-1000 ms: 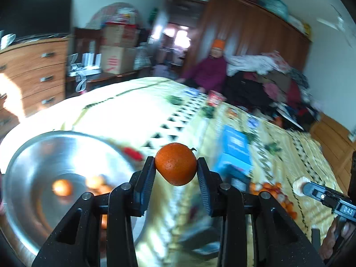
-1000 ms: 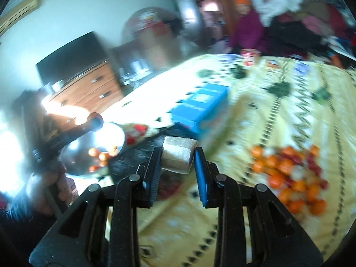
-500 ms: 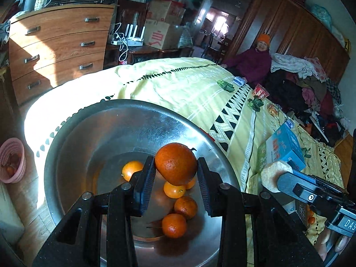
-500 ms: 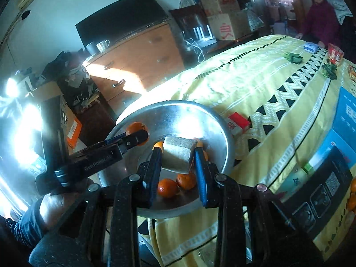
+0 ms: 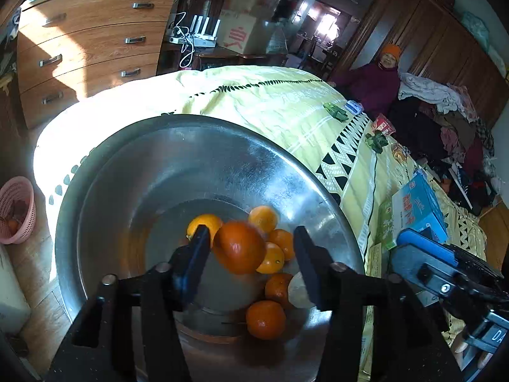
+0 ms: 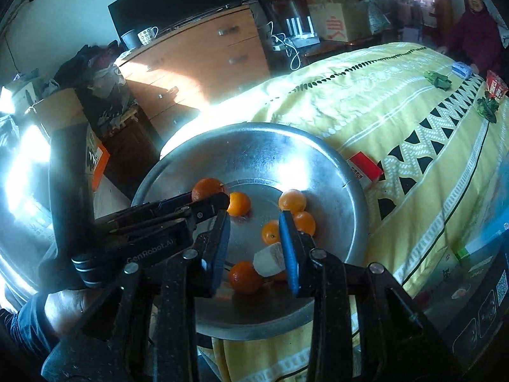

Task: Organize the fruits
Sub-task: 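Move both empty tools back toward the fruit pile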

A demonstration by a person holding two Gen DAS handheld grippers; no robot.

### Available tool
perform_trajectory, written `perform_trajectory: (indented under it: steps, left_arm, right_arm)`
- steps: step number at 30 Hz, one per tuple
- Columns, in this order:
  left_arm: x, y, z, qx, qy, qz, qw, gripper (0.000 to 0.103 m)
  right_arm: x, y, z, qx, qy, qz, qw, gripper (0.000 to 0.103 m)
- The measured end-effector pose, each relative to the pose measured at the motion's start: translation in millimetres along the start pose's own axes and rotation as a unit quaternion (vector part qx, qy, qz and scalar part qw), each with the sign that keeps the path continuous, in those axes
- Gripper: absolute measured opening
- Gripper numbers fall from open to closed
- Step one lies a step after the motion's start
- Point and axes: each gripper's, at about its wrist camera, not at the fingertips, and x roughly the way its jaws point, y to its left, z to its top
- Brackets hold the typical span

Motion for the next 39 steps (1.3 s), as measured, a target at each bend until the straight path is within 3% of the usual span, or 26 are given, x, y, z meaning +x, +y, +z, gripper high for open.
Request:
perform_trajectory:
  steps: [5,9,12,16,19,22,24,26,31,33,39]
  left_arm:
    - [-19.0,-8.1,1.7,0.005,-0.022,0.005,0.9997,0.063]
    - [-45.9,-38.4,-1.0,0.033,-0.056,-0.006,0.9979,0.063]
    - [-71.8,-77.7,-12.8,0.070,-0.105,-0.007,0.9920,0.073]
    - [-89.5,-154.1,-38.6,0.150,-0.130,-0.057,0.9785,0.082]
    - [-85.3,-211.2,-68.8,0.190,-0.098,-0.113,0.9702,0.089]
    - [-75.3,-258.7,-104.7,0.232,-0.055,-0.142,0.9608,0.091]
    - [-67.9,-280.7,-127.8,0.250,-0.029,-0.155,0.9552,0.091]
    - [-61.4,-298.6,-150.3,0.267,-0.008,-0.160,0.9503,0.091]
    - [-54.3,-323.3,-177.0,0.285,0.019,-0.167,0.9437,0.091]
    - [-55.6,-328.9,-181.5,0.290,0.021,-0.167,0.9421,0.091]
    - [-57.4,-339.6,-186.4,0.302,0.022,-0.161,0.9394,0.091]
  right_arm:
    - [-60.6,9.7,-11.4,-0.020,-0.053,-0.016,0.998,0.041]
    - [-125.8,10.9,-50.3,-0.022,-0.106,-0.047,0.993,0.064]
    - [-161.0,1.4,-88.7,-0.009,-0.119,-0.083,0.989,0.065]
    - [-199.0,-33.6,-141.6,0.043,-0.110,-0.154,0.981,0.070]
    - [-224.9,-74.4,-177.6,0.094,-0.092,-0.249,0.960,0.079]
    - [-250.4,-111.3,-204.4,0.152,-0.074,-0.327,0.930,0.087]
    - [-268.5,-126.6,-220.0,0.181,-0.075,-0.361,0.912,0.090]
    - [-286.9,-137.8,-232.9,0.202,-0.076,-0.410,0.886,0.094]
    - [-315.6,-143.3,-249.8,0.216,-0.081,-0.475,0.849,0.101]
    - [-318.6,-145.6,-253.0,0.215,-0.077,-0.489,0.842,0.102]
    - [-323.2,-153.3,-265.7,0.223,-0.081,-0.485,0.842,0.102]
